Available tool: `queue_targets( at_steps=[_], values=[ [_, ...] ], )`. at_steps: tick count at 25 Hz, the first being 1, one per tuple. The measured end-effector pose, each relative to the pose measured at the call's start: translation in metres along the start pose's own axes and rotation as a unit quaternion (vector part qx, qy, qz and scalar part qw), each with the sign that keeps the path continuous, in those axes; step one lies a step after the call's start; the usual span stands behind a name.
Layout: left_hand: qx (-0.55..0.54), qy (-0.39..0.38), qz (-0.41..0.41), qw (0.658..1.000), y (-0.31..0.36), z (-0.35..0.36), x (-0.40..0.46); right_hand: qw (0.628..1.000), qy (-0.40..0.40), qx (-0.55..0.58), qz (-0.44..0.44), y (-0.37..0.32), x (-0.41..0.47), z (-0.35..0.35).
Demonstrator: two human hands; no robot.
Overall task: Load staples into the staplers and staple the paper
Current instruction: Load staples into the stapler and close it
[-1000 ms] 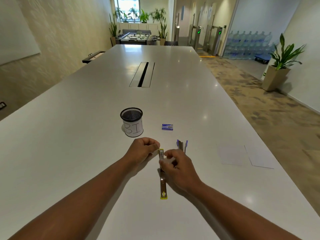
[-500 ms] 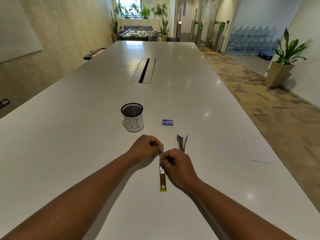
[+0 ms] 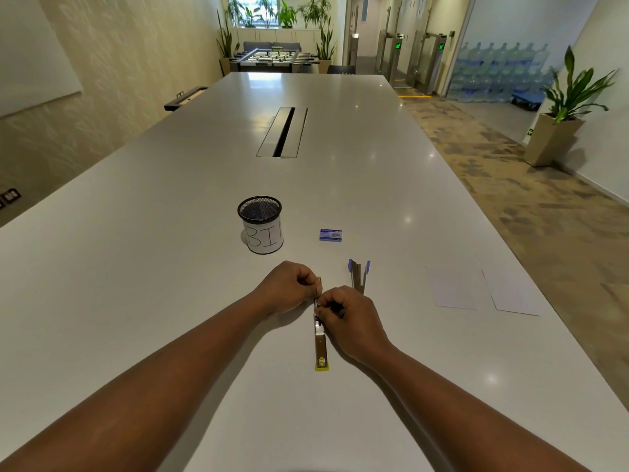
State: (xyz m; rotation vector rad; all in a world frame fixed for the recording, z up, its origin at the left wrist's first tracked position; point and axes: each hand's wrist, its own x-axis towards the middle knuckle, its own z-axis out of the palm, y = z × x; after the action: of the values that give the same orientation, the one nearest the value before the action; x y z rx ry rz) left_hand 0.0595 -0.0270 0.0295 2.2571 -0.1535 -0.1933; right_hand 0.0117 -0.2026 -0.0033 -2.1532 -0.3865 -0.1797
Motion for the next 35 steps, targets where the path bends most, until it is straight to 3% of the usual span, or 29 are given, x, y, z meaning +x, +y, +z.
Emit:
queue_targets(
  at_steps=[9,14,21,27,35],
  values=[
    [-0.074,0.075,-0.024,0.994,-0.003,0.009,-0.009,1.0,-0.009,0.0,0.012,0.001,0.0,0.0],
    [-0.077,0.03,-0.077,0.994,-0.001,0.005,-0.006,1.0,-0.016,-0.002,0.015,-0.001,-0.001,-0.001],
    [-0.092,0.076,-0.101,0.988,0.006,0.009,0.003,1.0,-0.017,0.011,0.017,-0.002,0.0,-0.001],
    [-0.227,0.06,-0.158,0.959,0.005,0.007,0.01,1.0,-0.017,0.011,0.021,-0.003,0.0,0.0],
    [-0.275,0.071,-0.182,0.941,0.003,0.007,0.011,0.999,-0.021,-0.005,0.033,-0.002,0.0,0.001]
  ],
)
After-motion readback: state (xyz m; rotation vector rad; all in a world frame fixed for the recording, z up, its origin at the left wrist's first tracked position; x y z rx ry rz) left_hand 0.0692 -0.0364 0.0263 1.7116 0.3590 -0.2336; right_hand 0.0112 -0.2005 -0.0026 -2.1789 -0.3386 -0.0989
